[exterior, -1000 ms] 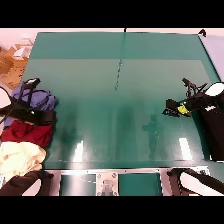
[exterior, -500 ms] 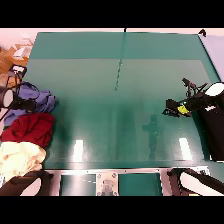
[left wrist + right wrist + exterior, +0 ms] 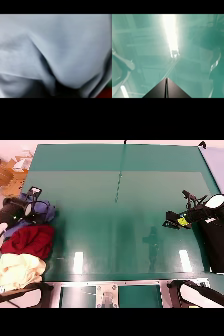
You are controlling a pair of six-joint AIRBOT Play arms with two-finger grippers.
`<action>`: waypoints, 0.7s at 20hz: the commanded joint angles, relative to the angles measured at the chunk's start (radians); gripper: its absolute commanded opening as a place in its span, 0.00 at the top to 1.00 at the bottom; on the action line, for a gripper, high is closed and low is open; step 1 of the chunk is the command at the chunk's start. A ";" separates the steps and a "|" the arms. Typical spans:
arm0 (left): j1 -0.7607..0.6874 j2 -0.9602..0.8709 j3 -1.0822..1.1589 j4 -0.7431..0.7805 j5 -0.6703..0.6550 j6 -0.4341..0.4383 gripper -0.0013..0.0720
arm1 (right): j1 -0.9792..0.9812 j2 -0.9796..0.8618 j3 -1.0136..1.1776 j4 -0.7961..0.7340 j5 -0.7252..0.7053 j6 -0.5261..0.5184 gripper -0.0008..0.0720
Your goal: Fold the shirts.
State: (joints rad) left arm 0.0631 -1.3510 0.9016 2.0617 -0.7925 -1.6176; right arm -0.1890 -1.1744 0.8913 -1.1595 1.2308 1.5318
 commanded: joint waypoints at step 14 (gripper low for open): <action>-0.523 0.216 0.717 -0.506 -0.227 0.080 0.94 | 0.001 0.001 -0.001 -0.003 -0.011 0.000 0.97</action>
State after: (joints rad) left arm -0.3393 -1.1511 1.5509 1.7294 -1.0386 -1.5429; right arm -0.1890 -1.1744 0.8909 -1.1606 1.2205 1.5318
